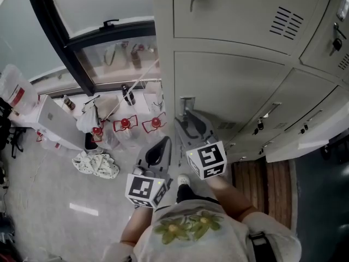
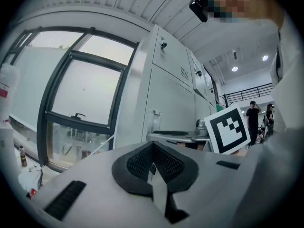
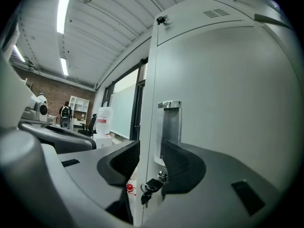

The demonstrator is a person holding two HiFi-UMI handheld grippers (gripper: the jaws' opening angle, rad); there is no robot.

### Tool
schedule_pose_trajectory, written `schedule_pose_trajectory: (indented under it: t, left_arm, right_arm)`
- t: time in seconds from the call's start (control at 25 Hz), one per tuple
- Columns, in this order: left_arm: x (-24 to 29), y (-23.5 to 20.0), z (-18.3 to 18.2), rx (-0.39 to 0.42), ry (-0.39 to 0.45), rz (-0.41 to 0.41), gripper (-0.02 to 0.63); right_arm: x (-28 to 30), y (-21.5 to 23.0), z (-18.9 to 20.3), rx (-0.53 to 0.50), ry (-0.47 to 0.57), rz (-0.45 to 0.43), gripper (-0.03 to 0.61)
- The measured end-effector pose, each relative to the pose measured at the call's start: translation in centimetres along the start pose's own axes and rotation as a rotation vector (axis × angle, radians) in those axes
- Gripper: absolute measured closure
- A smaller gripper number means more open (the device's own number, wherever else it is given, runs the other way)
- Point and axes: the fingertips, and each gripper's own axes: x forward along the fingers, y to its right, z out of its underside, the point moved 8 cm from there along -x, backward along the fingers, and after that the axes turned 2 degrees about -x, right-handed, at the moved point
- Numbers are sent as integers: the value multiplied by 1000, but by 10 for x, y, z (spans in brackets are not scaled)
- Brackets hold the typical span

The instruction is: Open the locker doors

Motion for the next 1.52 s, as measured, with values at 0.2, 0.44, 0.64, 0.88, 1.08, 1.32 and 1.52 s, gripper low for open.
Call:
schedule_pose_trajectory:
  t: [0.2, 0.44, 0.64, 0.88, 1.08, 1.32, 1.52]
  left_arm:
    - [4, -5, 0, 5, -8, 2, 586]
    - [3, -9, 1, -3, -16, 4, 586]
    - [0, -11, 2, -4, -18, 2, 586]
    - [-7, -9, 1, -5, -14, 0, 586]
    - [-14, -5, 2, -10, -10, -3, 586]
    - [-24, 6, 5, -6, -14, -2, 586]
    - [-34, 15, 8, -1, -18, -5, 586]
  right_arm:
    - [9, 4, 3, -4, -10, 4, 431]
    - [15, -2, 4, -3, -14, -12, 431]
    - [14, -2, 4, 17, -13, -13, 431]
    - [4, -9, 4, 17, -2, -12, 431]
    - [-8, -17, 4, -2, 1, -8, 431]
    - [-25, -28, 1, -24, 5, 6, 431]
    - [-41, -34, 2, -37, 21, 38, 431]
